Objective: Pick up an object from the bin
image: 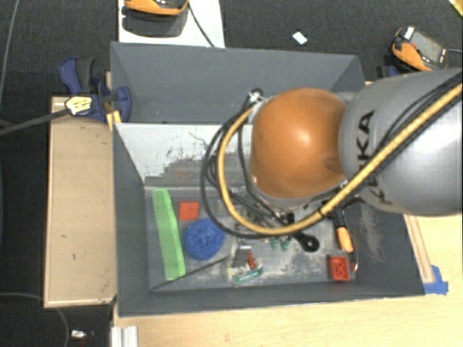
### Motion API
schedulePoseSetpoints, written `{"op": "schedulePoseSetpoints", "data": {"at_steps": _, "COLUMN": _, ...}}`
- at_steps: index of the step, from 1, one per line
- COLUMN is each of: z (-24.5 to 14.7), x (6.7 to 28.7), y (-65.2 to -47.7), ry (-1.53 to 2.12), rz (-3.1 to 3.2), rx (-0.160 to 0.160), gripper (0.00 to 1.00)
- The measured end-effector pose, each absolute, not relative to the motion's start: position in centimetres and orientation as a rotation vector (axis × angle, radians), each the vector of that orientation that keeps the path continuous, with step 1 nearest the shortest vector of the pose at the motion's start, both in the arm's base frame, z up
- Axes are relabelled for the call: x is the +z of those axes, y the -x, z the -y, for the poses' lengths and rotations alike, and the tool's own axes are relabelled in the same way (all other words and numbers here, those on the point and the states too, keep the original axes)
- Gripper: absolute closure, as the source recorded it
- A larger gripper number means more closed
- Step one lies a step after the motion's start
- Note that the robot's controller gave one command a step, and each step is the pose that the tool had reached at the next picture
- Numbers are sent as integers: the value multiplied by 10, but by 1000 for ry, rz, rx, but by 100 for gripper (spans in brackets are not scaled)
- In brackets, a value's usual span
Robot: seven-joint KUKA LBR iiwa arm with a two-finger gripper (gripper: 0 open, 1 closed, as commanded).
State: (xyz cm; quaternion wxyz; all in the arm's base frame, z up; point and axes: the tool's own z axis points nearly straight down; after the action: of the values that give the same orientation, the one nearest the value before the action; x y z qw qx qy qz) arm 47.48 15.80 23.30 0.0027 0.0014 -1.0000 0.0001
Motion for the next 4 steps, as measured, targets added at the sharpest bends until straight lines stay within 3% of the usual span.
{"op": "schedulePoseSetpoints", "data": {"at_steps": 1, "z": -157, "x": 237, "y": -477, "ry": 4, "rz": 3144, "rx": -2, "gripper": 0}}
{"op": "schedulePoseSetpoints", "data": {"at_steps": 2, "z": -169, "x": 156, "y": -517, "ry": -177, "rz": 3144, "rx": -3, "gripper": 0}}
{"op": "schedulePoseSetpoints", "data": {"at_steps": 3, "z": -174, "x": 161, "y": -559, "ry": -235, "rz": 3153, "rx": -6, "gripper": 0}}
{"op": "schedulePoseSetpoints", "data": {"at_steps": 4, "z": -180, "x": 137, "y": -547, "ry": -165, "rz": 3144, "rx": -5, "gripper": 0}}
